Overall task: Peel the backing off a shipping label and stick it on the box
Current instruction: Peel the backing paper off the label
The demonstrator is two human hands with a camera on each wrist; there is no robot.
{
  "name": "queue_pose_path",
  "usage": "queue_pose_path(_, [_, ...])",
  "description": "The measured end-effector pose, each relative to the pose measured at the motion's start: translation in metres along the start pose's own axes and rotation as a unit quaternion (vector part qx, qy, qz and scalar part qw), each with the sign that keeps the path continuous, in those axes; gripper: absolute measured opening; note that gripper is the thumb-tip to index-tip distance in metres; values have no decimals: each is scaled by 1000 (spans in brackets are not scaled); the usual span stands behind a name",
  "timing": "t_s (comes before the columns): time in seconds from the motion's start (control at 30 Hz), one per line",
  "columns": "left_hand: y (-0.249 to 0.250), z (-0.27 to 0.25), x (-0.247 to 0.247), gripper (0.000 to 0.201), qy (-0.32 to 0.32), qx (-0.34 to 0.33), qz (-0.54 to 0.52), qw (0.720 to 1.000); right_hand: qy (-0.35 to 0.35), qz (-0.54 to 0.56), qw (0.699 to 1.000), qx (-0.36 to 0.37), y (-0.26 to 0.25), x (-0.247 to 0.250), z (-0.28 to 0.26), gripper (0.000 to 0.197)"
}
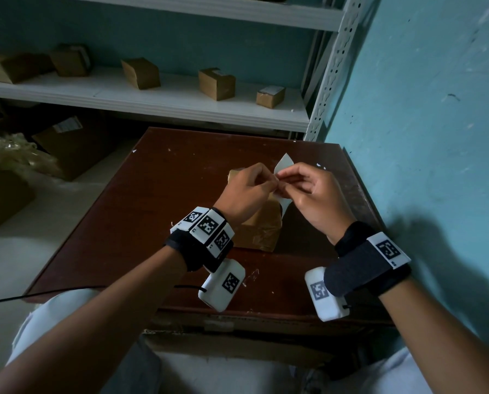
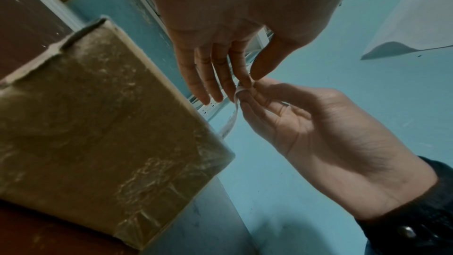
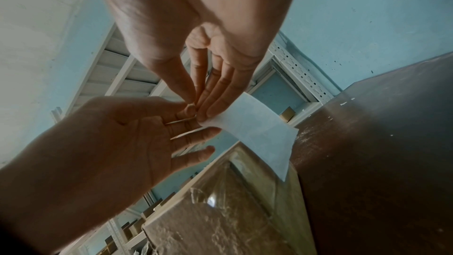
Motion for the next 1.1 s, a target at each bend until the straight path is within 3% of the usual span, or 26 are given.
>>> queue_pose_path(1.1, [-2, 1, 0, 9, 2, -6, 16, 1000, 3, -8, 1000, 4, -2, 1, -1, 18])
Point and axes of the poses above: each hand's wrist, its own z-axis towards the middle knuckle, its own x-axis out of the back of the hand, y = z × x, the point moved 2 cm from there along z, towards the middle knuckle
